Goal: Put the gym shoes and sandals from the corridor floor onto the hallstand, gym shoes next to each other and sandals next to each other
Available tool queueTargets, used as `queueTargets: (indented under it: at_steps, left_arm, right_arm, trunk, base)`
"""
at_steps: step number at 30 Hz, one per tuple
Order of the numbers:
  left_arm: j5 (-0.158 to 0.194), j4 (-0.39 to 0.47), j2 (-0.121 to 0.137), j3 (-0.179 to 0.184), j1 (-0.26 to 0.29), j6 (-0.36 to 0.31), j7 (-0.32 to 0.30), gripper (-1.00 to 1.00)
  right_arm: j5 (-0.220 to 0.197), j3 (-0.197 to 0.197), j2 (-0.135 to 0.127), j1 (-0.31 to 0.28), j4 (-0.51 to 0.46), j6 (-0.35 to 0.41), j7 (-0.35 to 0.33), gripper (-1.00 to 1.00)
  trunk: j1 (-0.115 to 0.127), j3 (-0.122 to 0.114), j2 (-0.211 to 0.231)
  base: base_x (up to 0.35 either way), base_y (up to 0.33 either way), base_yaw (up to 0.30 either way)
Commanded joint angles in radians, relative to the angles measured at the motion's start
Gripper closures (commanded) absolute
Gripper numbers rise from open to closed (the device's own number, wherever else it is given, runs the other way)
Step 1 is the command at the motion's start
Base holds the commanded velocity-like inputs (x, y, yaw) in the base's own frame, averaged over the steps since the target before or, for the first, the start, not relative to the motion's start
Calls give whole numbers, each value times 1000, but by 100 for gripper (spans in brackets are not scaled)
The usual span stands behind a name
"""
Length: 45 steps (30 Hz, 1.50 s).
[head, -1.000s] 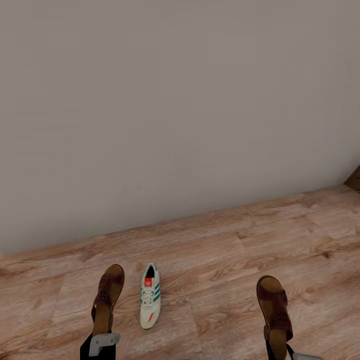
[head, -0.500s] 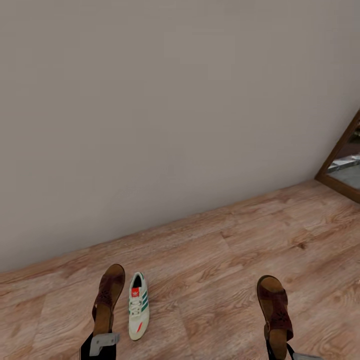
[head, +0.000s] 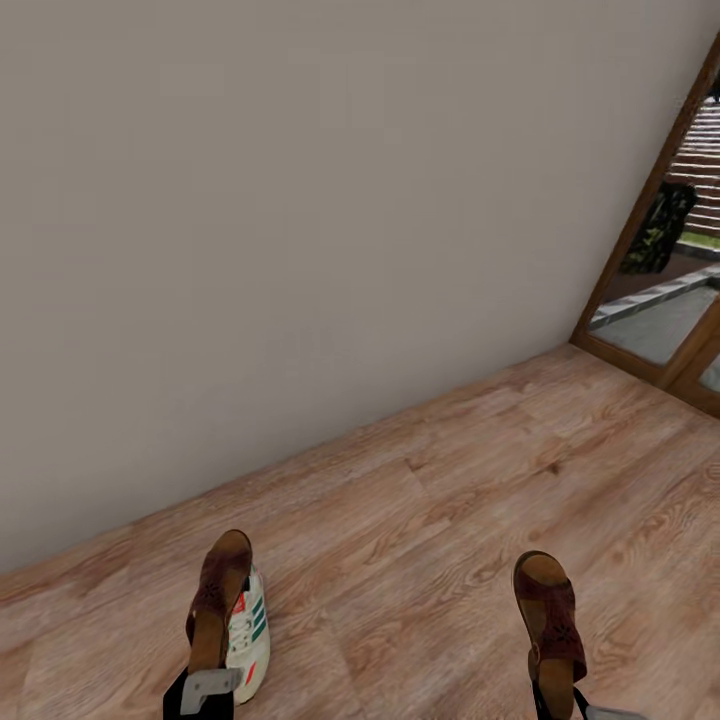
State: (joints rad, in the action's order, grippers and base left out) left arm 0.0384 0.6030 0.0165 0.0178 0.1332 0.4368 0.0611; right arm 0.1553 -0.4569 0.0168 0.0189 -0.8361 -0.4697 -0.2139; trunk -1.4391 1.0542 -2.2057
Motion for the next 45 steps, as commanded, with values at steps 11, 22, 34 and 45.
queueTargets:
  at_steps: [11, 22, 34, 45]
  left_arm:
    - [0, -4, -1, 2, 0, 2, 2, 100]
    - [-1, -5, -1, 2, 0, 2, 2, 100]
    - [0, -6, -3, 3, 0, 3, 2, 100]
    - [0, -6, -3, 2, 0, 2, 2, 100]
  right_arm:
    - [6, -6, 2, 0, -1, -1, -7, 100]
    - [6, -6, 2, 0, -1, -1, -7, 100]
    - [6, -6, 2, 0, -1, -1, -7, 100]
    - [6, -5, 2, 0, -1, -1, -7, 100]
  trunk:
    - [0, -6, 0]
    - [0, -12, 0]
    - [0, -19, 0]
    - [0, -27, 0]
  base:
    - [0, 0, -286]
    - [0, 0, -286]
    - [0, 0, -286]
    - [0, 0, -286]
